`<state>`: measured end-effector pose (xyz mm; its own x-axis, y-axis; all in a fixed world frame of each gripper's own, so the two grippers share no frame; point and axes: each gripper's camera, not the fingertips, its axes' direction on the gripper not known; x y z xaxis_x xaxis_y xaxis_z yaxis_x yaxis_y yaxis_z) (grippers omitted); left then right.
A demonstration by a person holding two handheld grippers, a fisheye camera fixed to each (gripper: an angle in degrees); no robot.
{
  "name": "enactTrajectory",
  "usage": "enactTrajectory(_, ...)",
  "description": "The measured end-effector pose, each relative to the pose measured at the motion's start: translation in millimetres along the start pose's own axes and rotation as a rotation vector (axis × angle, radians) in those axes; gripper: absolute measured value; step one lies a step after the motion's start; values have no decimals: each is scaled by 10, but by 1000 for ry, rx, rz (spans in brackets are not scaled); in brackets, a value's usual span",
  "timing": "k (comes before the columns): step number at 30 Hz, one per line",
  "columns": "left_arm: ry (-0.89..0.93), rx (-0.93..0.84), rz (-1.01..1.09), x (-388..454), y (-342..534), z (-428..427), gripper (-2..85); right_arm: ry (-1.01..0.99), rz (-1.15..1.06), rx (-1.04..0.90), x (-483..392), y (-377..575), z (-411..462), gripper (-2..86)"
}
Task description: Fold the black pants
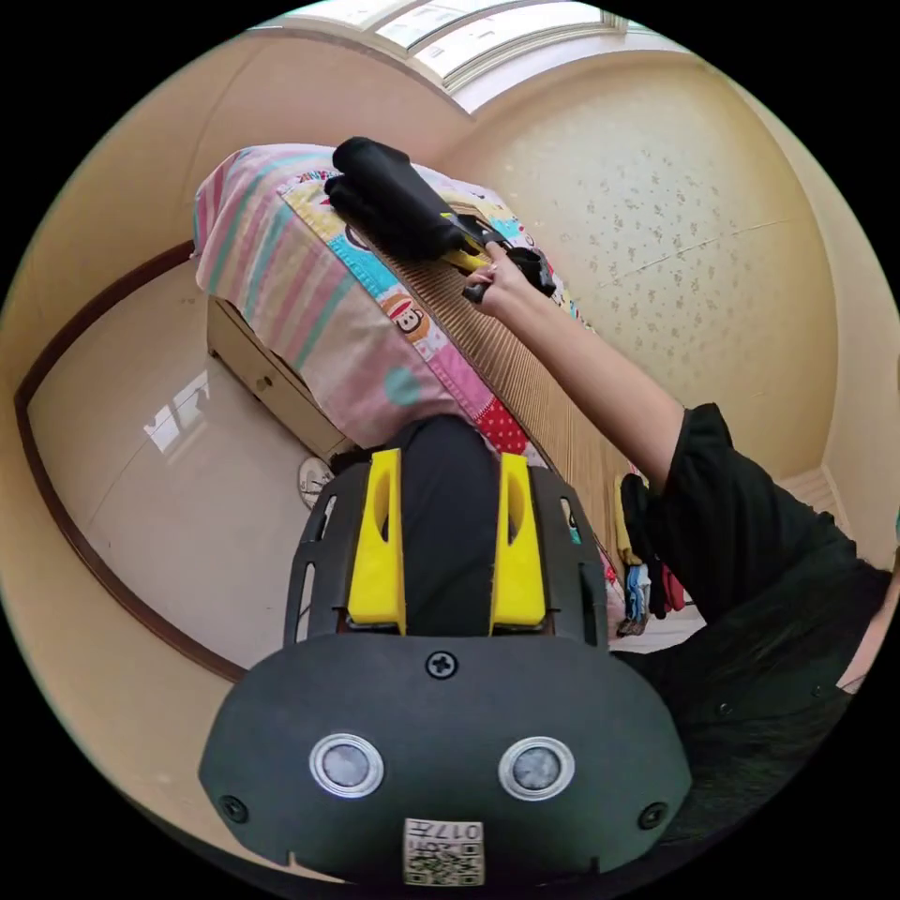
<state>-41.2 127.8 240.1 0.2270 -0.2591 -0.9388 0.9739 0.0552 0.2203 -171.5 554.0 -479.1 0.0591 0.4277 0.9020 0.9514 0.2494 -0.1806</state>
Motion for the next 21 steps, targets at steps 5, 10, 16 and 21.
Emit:
enactTrajectory(5,-84,-55,194,291,314,442,124,-58,-227,-41,49,817,-280,75)
enactTrajectory(10,-221,-85,644,1017,625,1007,88,716,-399,34,442,3247,-1148,19)
enactTrajectory(16,4,193,914,1783,1187,1308,5,1402,-142,412,535,5607,-2610,6)
enactTrajectory(21,250,65,976,2397,1479,1670,-3,1702,138,1030,219,7020,-3566,8)
